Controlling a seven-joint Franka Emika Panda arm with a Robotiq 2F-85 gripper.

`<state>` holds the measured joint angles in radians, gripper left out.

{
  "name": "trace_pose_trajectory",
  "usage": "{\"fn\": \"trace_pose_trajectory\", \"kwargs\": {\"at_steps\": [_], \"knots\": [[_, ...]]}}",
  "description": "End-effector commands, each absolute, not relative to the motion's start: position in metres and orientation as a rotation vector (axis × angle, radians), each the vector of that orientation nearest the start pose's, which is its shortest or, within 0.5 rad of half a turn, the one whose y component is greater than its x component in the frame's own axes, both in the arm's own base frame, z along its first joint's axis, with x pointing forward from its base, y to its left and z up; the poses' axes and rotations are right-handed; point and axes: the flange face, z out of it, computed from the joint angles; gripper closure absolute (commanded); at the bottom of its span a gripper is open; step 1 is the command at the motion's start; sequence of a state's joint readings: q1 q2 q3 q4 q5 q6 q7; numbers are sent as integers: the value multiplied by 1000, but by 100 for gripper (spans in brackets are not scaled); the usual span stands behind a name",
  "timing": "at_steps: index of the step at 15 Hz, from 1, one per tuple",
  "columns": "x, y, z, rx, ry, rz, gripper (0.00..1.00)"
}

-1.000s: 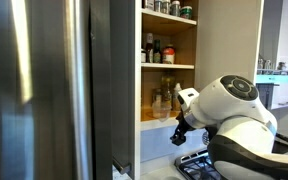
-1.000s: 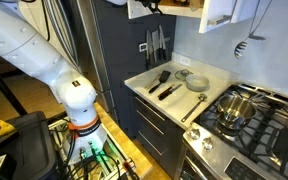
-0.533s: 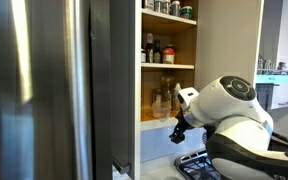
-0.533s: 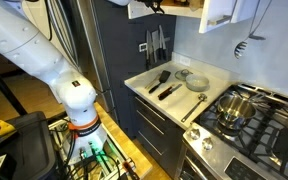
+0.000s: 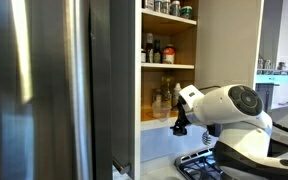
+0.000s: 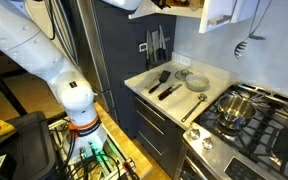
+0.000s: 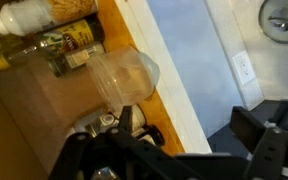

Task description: Place the clear container on the bottom shelf upside down.

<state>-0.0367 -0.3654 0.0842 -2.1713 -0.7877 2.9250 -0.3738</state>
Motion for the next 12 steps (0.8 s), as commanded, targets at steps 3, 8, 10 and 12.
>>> {"fn": "trace_pose_trajectory", "kwargs": {"at_steps": [3, 8, 10, 12], "knots": [[498, 61, 657, 1560, 1243, 1149, 0], [505, 51, 670, 1437, 1266, 1121, 0], [508, 56, 672, 1410, 1275, 1103, 0], [512, 63, 671, 1394, 1285, 1081, 0]]}}
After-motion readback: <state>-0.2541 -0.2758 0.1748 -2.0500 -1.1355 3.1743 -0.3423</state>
